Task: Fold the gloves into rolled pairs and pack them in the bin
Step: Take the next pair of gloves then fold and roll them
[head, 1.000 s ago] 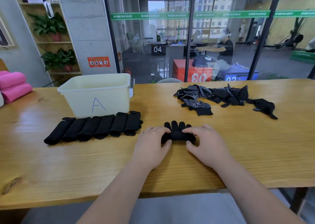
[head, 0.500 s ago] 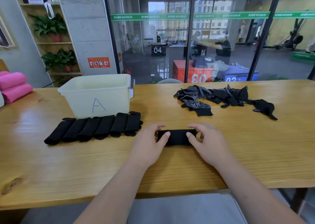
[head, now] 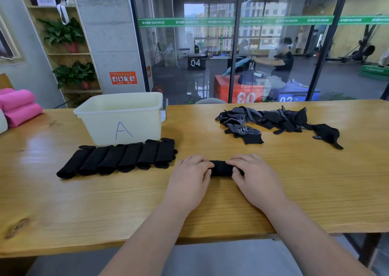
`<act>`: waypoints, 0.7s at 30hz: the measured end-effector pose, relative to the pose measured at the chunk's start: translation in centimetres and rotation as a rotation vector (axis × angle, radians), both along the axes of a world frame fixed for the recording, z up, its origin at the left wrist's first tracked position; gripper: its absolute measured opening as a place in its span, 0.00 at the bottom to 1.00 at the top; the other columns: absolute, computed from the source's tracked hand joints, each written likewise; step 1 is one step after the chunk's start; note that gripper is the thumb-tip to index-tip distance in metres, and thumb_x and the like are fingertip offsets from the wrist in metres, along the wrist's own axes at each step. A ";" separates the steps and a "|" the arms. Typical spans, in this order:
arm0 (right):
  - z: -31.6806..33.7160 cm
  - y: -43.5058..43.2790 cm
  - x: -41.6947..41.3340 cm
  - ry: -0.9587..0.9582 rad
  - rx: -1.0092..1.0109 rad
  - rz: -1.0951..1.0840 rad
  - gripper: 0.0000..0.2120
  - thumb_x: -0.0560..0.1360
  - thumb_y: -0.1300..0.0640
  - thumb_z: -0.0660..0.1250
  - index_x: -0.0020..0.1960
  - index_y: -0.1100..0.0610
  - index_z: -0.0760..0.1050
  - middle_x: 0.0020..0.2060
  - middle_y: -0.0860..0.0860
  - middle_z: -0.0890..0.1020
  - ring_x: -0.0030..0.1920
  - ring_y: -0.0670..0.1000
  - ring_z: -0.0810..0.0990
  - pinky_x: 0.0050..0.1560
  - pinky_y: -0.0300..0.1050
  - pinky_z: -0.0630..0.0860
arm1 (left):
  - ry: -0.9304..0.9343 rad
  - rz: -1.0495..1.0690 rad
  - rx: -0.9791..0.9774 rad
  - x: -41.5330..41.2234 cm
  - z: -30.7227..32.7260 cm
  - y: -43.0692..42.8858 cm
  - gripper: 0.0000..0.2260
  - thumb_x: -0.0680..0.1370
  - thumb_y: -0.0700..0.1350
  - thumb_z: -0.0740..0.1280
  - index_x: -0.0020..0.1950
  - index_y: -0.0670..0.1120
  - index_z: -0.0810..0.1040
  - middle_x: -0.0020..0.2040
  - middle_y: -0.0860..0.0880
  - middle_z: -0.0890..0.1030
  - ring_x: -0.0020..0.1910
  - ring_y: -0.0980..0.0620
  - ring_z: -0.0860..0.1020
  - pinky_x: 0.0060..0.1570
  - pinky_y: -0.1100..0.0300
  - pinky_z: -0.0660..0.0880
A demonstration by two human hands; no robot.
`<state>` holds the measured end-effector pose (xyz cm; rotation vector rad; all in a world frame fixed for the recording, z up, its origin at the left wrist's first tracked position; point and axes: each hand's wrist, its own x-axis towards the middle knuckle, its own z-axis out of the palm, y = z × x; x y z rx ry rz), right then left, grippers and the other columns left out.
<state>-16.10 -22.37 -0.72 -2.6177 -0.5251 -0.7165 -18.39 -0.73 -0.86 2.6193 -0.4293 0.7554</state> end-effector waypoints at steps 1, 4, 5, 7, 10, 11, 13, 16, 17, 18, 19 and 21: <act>0.0 0.0 0.0 0.002 0.000 0.001 0.15 0.82 0.53 0.64 0.65 0.46 0.84 0.60 0.38 0.83 0.60 0.45 0.75 0.59 0.44 0.78 | 0.018 0.000 -0.011 -0.1 0.1 -0.1 0.12 0.85 0.46 0.66 0.65 0.53 0.84 0.59 0.59 0.80 0.57 0.55 0.77 0.58 0.59 0.71; 0.1 0.0 0.0 0.004 0.015 0.002 0.14 0.82 0.51 0.64 0.64 0.46 0.84 0.59 0.38 0.83 0.60 0.45 0.75 0.59 0.45 0.78 | 0.048 -0.001 -0.037 -0.3 0.4 -0.1 0.13 0.85 0.47 0.65 0.67 0.53 0.83 0.62 0.59 0.80 0.57 0.55 0.78 0.58 0.58 0.75; 0.1 0.0 0.0 0.008 0.020 -0.002 0.13 0.82 0.50 0.64 0.63 0.45 0.84 0.57 0.38 0.82 0.59 0.45 0.75 0.57 0.45 0.78 | 0.053 -0.001 -0.041 -0.3 0.4 -0.1 0.13 0.85 0.47 0.65 0.68 0.53 0.83 0.62 0.59 0.79 0.56 0.55 0.79 0.58 0.58 0.76; 0.2 0.0 -0.1 0.007 0.034 0.000 0.12 0.82 0.47 0.64 0.60 0.44 0.84 0.52 0.37 0.81 0.55 0.45 0.75 0.53 0.45 0.78 | 0.072 0.003 -0.051 -0.3 0.3 -0.1 0.13 0.85 0.49 0.65 0.69 0.53 0.82 0.64 0.59 0.79 0.54 0.55 0.80 0.57 0.56 0.77; 0.4 -0.2 -0.3 0.024 0.083 0.061 0.09 0.81 0.45 0.66 0.52 0.44 0.84 0.43 0.37 0.79 0.47 0.42 0.75 0.46 0.46 0.77 | 0.110 0.000 -0.087 -0.1 0.2 0.1 0.14 0.85 0.52 0.64 0.70 0.55 0.80 0.66 0.61 0.77 0.56 0.54 0.80 0.58 0.54 0.78; 0.4 -0.2 -0.4 0.036 0.108 0.106 0.07 0.81 0.45 0.67 0.49 0.44 0.83 0.42 0.37 0.79 0.45 0.42 0.76 0.44 0.47 0.78 | 0.119 -0.001 -0.093 0.0 0.2 0.2 0.14 0.85 0.53 0.64 0.70 0.55 0.79 0.66 0.61 0.76 0.58 0.54 0.79 0.58 0.54 0.78; 0.4 -0.2 -0.5 0.049 0.158 0.192 0.05 0.80 0.47 0.68 0.49 0.43 0.82 0.42 0.37 0.79 0.44 0.43 0.78 0.43 0.49 0.78 | 0.132 -0.006 -0.107 0.0 0.1 0.2 0.15 0.85 0.54 0.63 0.71 0.56 0.78 0.66 0.61 0.77 0.60 0.54 0.79 0.59 0.55 0.78; 0.5 -0.4 -0.4 0.090 0.142 0.234 0.12 0.82 0.44 0.67 0.65 0.39 0.80 0.62 0.33 0.77 0.63 0.41 0.76 0.60 0.41 0.75 | 0.163 -0.013 -0.143 0.0 0.2 0.2 0.17 0.86 0.55 0.62 0.74 0.56 0.76 0.69 0.60 0.78 0.64 0.56 0.77 0.63 0.57 0.75; 0.5 -0.4 -0.3 0.135 0.079 0.238 0.19 0.83 0.41 0.64 0.73 0.39 0.74 0.71 0.31 0.71 0.72 0.39 0.69 0.68 0.41 0.70 | 0.173 -0.015 -0.147 0.0 0.2 0.2 0.18 0.86 0.56 0.62 0.75 0.55 0.75 0.69 0.59 0.78 0.65 0.56 0.76 0.65 0.57 0.74; 0.6 -0.3 -0.2 0.189 -0.013 0.240 0.25 0.84 0.39 0.61 0.80 0.39 0.67 0.78 0.31 0.63 0.78 0.39 0.61 0.74 0.41 0.64 | 0.184 -0.020 -0.148 0.0 0.2 0.3 0.19 0.86 0.57 0.62 0.75 0.55 0.75 0.70 0.59 0.78 0.67 0.56 0.76 0.66 0.57 0.73; 0.6 -0.1 -0.1 0.237 -0.105 0.246 0.28 0.85 0.37 0.57 0.83 0.40 0.60 0.82 0.31 0.56 0.81 0.40 0.55 0.77 0.43 0.59 | 0.197 -0.023 -0.146 0.0 0.3 0.3 0.20 0.85 0.58 0.62 0.76 0.56 0.74 0.71 0.58 0.78 0.68 0.56 0.75 0.67 0.57 0.73; 0.3 0.2 0.2 0.293 -0.221 0.259 0.29 0.86 0.36 0.50 0.85 0.39 0.52 0.83 0.32 0.51 0.83 0.41 0.50 0.81 0.48 0.57 | 0.216 -0.024 -0.138 0.1 0.3 0.3 0.20 0.85 0.58 0.63 0.77 0.56 0.74 0.72 0.57 0.78 0.70 0.56 0.74 0.70 0.57 0.71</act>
